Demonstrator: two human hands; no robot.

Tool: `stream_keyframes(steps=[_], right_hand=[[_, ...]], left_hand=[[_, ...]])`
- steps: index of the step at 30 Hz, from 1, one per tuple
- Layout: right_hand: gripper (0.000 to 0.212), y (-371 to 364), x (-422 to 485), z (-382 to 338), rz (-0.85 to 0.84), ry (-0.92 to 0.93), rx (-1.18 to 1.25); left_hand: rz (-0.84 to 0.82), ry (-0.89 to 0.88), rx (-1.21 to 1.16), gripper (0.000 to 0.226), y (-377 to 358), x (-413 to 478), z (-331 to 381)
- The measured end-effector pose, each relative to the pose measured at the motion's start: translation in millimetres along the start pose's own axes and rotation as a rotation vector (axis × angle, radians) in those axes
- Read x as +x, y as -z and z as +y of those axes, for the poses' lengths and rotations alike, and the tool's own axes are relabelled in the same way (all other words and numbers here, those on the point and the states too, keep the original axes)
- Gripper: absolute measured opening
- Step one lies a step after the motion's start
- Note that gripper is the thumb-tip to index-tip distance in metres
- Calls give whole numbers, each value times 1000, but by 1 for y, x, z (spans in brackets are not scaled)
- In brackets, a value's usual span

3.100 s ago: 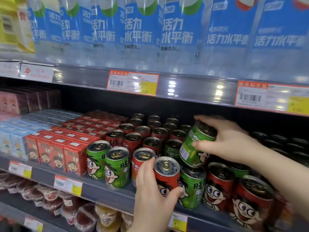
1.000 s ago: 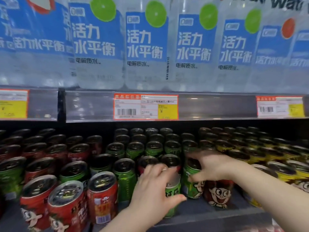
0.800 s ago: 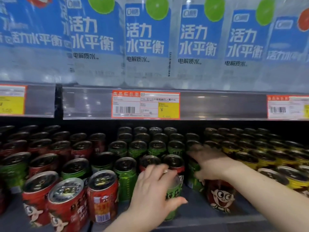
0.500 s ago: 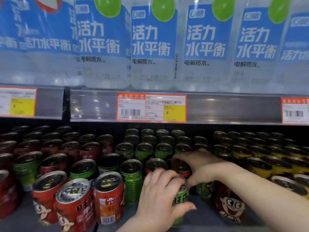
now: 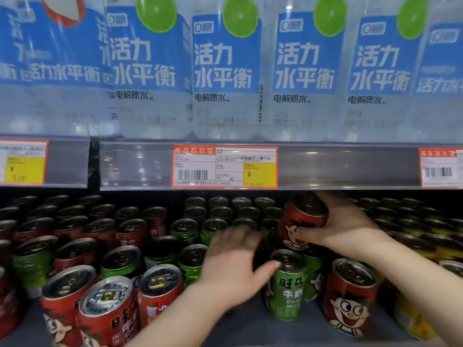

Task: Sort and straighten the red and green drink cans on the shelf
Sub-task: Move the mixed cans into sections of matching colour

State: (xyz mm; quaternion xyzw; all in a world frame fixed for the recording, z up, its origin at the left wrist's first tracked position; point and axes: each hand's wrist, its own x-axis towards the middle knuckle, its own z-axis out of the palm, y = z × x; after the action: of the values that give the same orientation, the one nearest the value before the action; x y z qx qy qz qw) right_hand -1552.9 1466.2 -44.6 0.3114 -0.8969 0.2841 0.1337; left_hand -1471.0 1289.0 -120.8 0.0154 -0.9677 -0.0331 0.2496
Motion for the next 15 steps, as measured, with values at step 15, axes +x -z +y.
stream_keyframes(steps=[15], right_hand=[[34,-13,3,-42,-22,47,130]], left_hand=[[317,345,-477,84,50,-7,-37]])
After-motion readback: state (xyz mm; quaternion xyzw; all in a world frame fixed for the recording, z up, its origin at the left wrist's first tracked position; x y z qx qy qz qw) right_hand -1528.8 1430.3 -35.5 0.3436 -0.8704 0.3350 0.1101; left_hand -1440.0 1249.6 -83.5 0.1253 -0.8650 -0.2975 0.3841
